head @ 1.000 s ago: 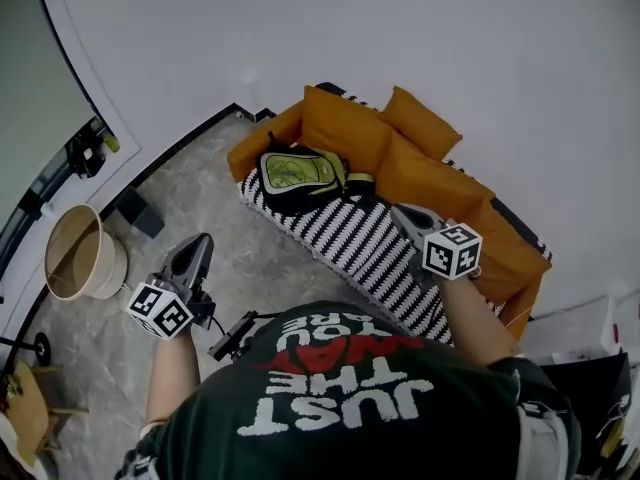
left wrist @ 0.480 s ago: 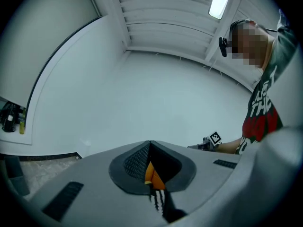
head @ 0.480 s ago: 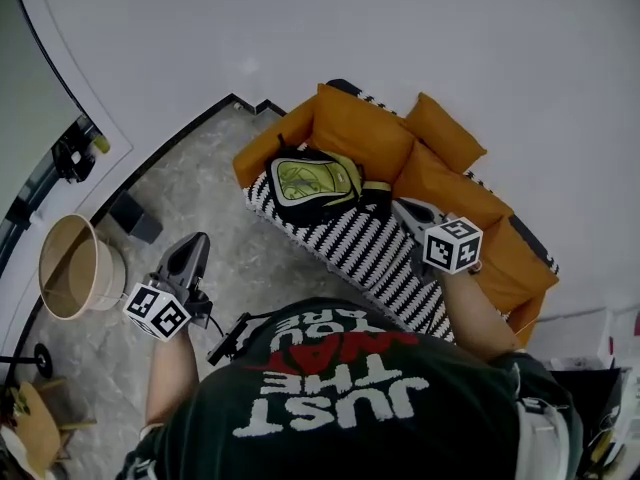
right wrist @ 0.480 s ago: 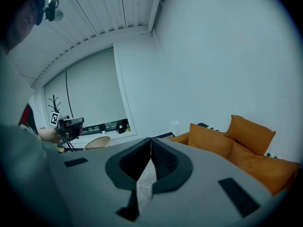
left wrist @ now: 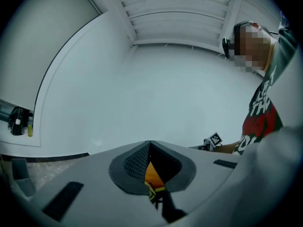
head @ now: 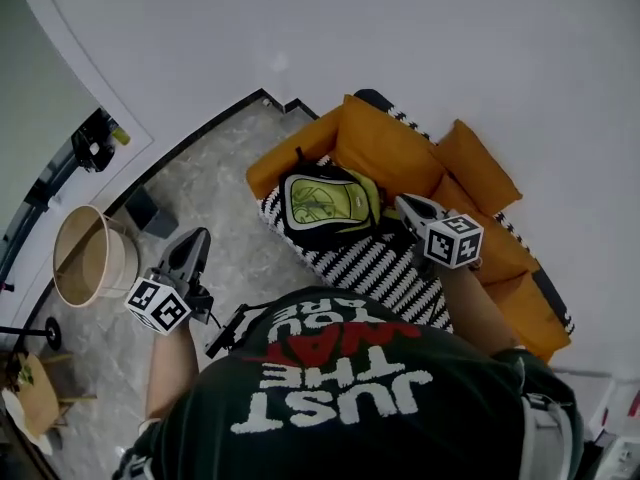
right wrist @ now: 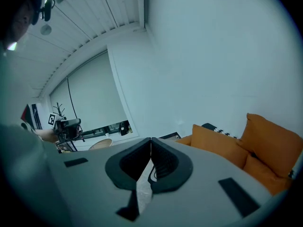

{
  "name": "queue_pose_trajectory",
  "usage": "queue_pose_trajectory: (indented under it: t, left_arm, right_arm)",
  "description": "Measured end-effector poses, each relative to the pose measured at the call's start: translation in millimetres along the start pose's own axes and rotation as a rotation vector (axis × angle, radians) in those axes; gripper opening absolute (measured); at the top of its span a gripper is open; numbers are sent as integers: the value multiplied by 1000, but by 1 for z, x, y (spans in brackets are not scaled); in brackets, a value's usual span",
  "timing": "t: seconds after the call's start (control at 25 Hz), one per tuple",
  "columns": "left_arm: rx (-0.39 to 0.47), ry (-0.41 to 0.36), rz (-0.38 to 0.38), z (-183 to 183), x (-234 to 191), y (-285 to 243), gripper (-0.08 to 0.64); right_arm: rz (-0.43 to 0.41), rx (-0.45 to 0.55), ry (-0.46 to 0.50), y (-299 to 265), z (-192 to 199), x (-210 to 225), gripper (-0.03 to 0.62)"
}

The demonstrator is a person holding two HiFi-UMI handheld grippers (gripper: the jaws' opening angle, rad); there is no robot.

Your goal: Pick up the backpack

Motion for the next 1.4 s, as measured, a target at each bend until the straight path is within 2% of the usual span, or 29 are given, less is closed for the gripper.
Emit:
queue_pose_trajectory:
  t: [0.16, 0.28, 0.48, 0.76, 0.88, 0.96, 1.08, 1.24, 1.4]
  left_arm:
    - [-17, 18, -38, -13, 2, -55, 11]
    - [-33, 61, -34, -15, 4, -88, 12]
    - [-99, 62, -8, -1, -18, -127, 11]
    - [-181, 105, 108, 37, -56, -177, 12]
    - [-235, 109, 144, 66, -63, -194, 11]
    - [-267, 125, 154, 88, -67, -203, 11]
    - [-289, 143, 173, 119, -79, -218, 11]
    - [-316, 171, 176, 163, -92, -243, 11]
    - [-356, 194, 196, 209, -92, -246, 11]
  right_arm:
    - [-69, -18, 57, -29, -29, 40, 29]
    - [-70, -30, 62, -47, -39, 65, 29]
    - [-19, -76, 55, -79, -33, 91, 31]
    - [73, -199, -44, -121, 2, 131, 32]
    - [93, -281, -86, -143, 35, 149, 45]
    - [84, -356, -100, -162, 63, 161, 139]
    - [66, -457, -109, -200, 105, 180, 208]
    - [50, -579, -144, -254, 176, 217, 249]
    - [73, -687, -186, -285, 250, 239, 278]
Point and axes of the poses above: the fingertips, and each gripper's own axes: y backward along the fingers, x to its right, z out of its underside, the point moved 2 cm from there along y, backward along the fingers, and after that the axes turned 6 degrees about -x, right-handed, at the moved point
